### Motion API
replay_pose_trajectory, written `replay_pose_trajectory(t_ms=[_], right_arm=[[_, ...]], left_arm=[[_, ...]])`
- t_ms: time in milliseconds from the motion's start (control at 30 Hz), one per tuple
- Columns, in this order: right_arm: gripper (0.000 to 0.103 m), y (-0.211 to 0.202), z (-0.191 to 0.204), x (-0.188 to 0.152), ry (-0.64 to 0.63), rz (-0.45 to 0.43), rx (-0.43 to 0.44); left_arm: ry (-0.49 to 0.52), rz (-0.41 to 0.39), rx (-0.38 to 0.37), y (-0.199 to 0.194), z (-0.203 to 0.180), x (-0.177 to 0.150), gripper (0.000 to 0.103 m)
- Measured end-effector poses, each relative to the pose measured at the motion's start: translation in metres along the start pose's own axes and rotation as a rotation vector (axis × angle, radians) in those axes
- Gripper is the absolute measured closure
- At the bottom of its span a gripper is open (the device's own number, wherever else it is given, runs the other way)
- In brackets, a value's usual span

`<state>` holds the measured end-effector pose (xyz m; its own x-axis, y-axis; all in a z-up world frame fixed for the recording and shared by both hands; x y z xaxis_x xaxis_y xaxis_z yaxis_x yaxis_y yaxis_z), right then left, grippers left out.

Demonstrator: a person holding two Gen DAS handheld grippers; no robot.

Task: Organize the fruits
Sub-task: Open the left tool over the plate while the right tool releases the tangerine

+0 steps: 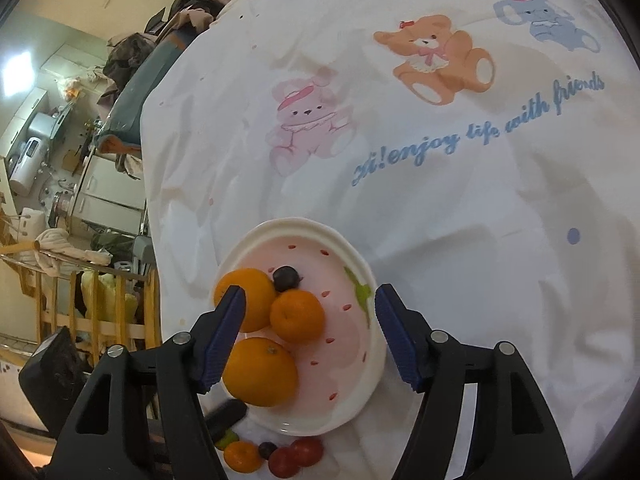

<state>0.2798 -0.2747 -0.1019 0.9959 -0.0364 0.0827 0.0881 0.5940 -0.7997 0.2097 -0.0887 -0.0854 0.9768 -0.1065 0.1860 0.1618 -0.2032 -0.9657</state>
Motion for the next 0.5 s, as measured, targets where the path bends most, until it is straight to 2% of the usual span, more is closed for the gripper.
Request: replay_pose_trajectory(t_ms=[133, 333, 500], right_arm=[[0.033, -0.005, 0.003, -0.001, -0.011, -0.013, -0.014], [0.033, -0.013, 0.012, -0.009, -0.045, -0.037, -0.037], [0.033, -0.028, 0.015, -0.024, -0.032, -0.059, -0.007]], left_arm=[[0.009, -0.029, 0.039, -0.007, 0.002, 0.000, 0.019], [0.011, -0.065, 0.053, -0.016, 0.005, -0.001, 0.019], [-0.014, -0.137, 0.099, -0.032, 0.013, -0.005, 0.019]])
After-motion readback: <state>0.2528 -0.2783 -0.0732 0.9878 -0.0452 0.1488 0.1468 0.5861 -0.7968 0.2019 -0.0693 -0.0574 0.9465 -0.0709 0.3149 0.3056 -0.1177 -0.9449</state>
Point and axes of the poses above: each gripper's, at about its wrist camera, not at the fingertips, and y roughly the way its jaws point, z to its left, x to its top, the point moved 1 cm from there along y, roughly the way its jaws point, and after that the axes turned 12 degrees about z, right-handed, at the moved point
